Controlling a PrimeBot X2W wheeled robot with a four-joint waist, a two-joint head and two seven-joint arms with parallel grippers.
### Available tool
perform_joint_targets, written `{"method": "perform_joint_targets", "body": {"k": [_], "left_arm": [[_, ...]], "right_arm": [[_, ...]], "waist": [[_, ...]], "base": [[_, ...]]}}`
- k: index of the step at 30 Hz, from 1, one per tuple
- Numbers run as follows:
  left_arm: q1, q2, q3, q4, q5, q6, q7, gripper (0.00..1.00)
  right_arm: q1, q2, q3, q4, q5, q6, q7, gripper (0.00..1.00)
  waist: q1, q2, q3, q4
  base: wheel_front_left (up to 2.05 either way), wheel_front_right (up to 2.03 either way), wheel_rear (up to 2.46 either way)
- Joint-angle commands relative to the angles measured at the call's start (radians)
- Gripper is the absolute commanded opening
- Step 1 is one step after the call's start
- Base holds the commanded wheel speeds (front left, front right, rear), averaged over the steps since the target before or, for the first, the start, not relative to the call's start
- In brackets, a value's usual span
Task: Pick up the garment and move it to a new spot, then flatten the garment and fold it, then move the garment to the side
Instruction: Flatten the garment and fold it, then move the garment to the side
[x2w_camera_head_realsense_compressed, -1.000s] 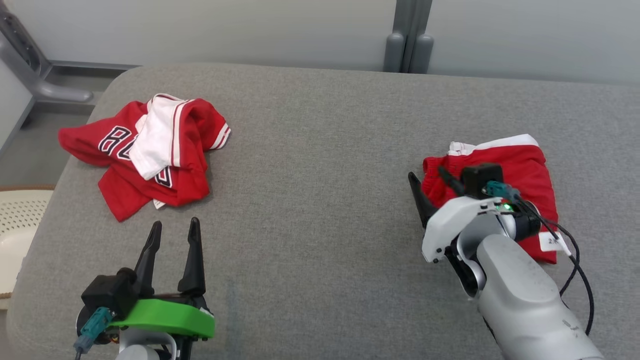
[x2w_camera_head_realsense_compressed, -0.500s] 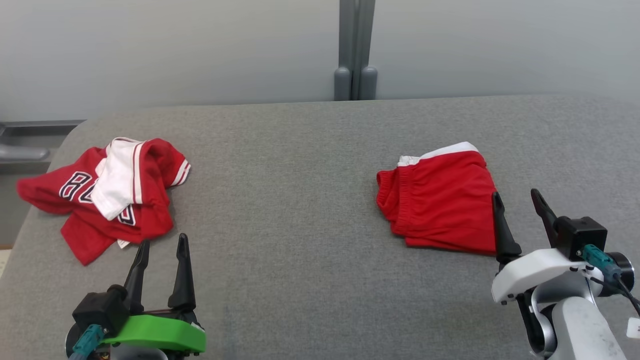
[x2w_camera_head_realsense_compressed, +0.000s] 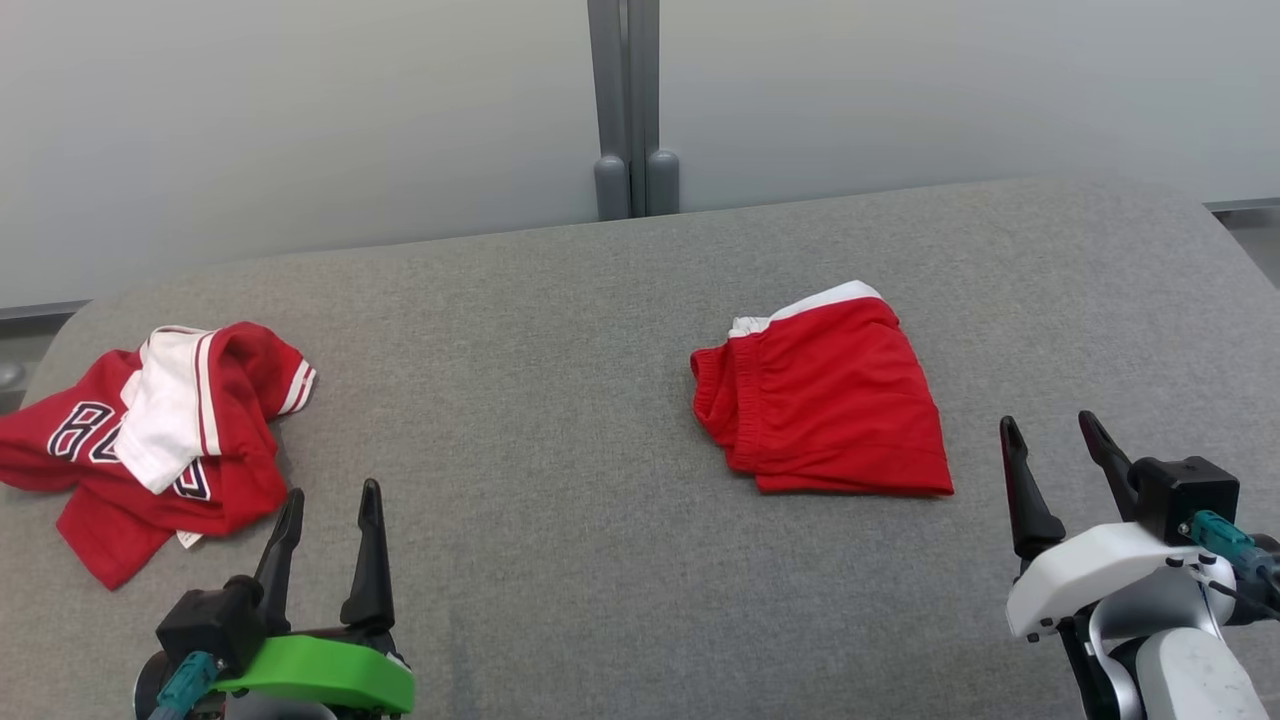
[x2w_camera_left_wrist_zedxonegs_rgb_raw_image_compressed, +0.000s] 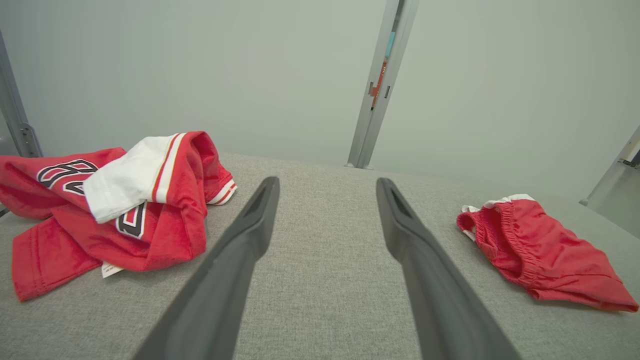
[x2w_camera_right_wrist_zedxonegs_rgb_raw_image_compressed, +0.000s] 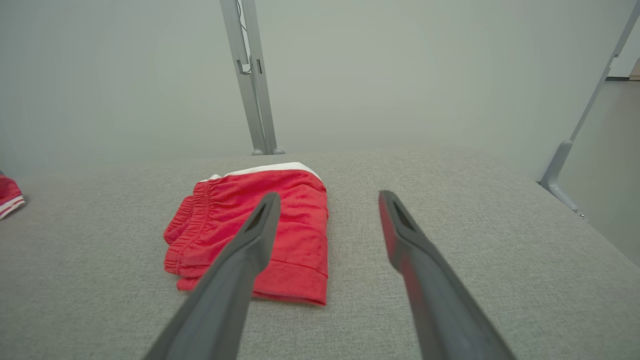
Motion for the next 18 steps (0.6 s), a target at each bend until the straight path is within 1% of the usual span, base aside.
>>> {"method": "perform_joint_targets", "body": {"k": [1, 6, 14, 17, 18], "left_arm": [[0.016, 0.001, 0.006, 0.000, -0.002, -0.003, 0.001, 1.00], [0.024, 0.000, 0.017, -0.008, 0.003, -0.003, 0.000, 1.00], [0.018, -0.002, 0.012, -0.011, 0.000, -0.003, 0.000, 1.00], [0.015, -0.002, 0.011, -0.014, 0.001, -0.004, 0.001, 1.00], [0.013, -0.002, 0.009, -0.015, 0.003, -0.004, 0.001, 1.00]], "right_arm": [[0.008, -0.006, 0.003, -0.008, 0.005, -0.001, 0.005, 1.00], [-0.001, -0.006, 0.012, -0.018, 0.003, -0.001, 0.002, 1.00], [-0.018, -0.001, 0.014, -0.016, 0.013, -0.001, 0.000, 1.00], [-0.055, -0.003, 0.017, -0.008, 0.023, -0.001, 0.026, 1.00], [-0.071, -0.001, 0.017, 0.000, 0.044, -0.001, 0.048, 1.00]], "waist": [[0.0000, -0.0001, -0.002, -0.004], [0.0000, -0.0001, -0.001, -0.008], [0.0000, -0.0001, 0.008, 0.007], [0.0000, -0.0001, 0.017, 0.012], [0.0000, -0.0001, 0.022, 0.013]], "base": [[0.00, 0.00, 0.00], [0.00, 0.00, 0.00], [0.00, 0.00, 0.00], [0.00, 0.00, 0.00], [0.00, 0.00, 0.00]]}}
